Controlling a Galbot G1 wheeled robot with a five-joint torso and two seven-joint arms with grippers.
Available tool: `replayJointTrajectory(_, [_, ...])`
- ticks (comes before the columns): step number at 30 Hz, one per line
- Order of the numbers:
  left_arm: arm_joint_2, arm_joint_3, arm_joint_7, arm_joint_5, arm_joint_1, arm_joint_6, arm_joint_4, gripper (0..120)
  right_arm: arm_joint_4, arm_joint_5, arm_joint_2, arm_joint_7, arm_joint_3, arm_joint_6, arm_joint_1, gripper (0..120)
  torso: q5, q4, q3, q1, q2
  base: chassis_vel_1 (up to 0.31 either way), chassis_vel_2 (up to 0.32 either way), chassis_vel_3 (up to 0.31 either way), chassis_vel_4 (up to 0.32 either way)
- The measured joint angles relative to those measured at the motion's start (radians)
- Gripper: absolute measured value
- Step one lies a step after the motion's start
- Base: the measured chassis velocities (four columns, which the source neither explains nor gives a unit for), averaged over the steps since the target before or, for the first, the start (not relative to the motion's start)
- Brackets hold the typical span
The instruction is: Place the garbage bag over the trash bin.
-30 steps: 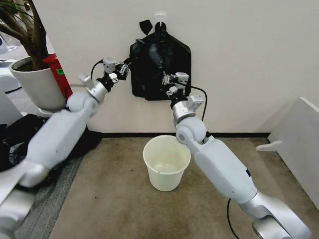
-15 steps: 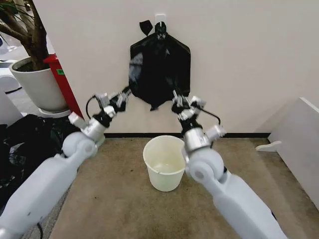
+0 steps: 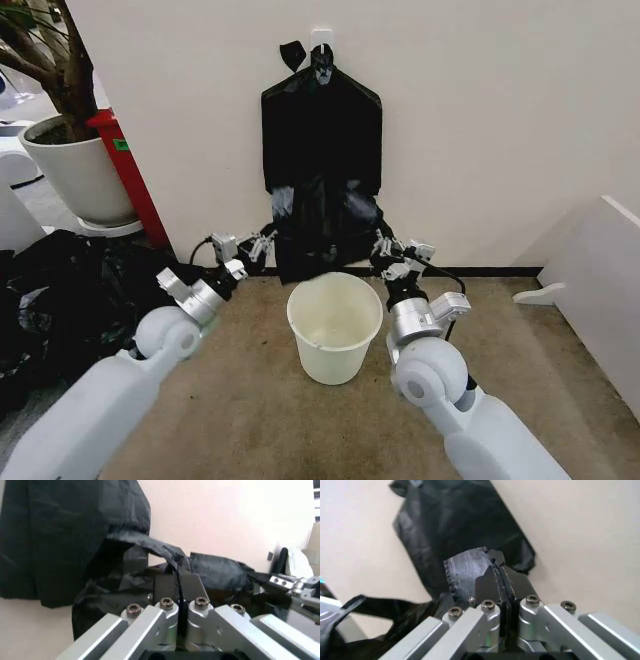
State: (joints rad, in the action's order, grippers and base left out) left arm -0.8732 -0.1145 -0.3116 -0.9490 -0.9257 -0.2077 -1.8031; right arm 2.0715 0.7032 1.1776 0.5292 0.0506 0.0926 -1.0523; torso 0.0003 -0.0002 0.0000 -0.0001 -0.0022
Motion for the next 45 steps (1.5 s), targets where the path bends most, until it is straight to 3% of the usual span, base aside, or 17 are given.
replayJointTrajectory(15, [-0.067, 0.009, 0.021, 0.083, -0.136, 0.007, -0.022, 0, 0.007, -0.064, 0.028, 0.023, 0.000, -0.011, -0.106, 0, -0.0002, 0.0001, 0.000, 0.000, 0.000, 0.000, 0.000, 0.000, 0.000])
replayJointTrajectory(21, [-0.073, 0.008, 0.067, 0.228, -0.195, 0.007, -0.002, 0, -0.049, -0.073, 0.038, 0.106, -0.026, -0.092, -0.152, 0, -0.0001, 0.0001, 0.000, 0.000, 0.000, 0.000, 0.000, 0.000, 0.000])
replayJointTrajectory(32, [-0.099, 0.019, 0.104, 0.313, -0.248, -0.003, 0.017, 0, -0.135, -0.072, 0.055, 0.136, -0.046, -0.109, -0.144, 0, -0.0001, 0.0001, 0.000, 0.000, 0.000, 0.000, 0.000, 0.000, 0.000])
replayJointTrajectory(45, [-0.065, 0.021, 0.149, 0.441, -0.274, -0.038, 0.025, 0, -0.109, -0.081, 0.012, 0.207, -0.065, -0.134, -0.184, 0, -0.0002, 0.0000, 0.000, 0.000, 0.000, 0.000, 0.000, 0.000, 0.000])
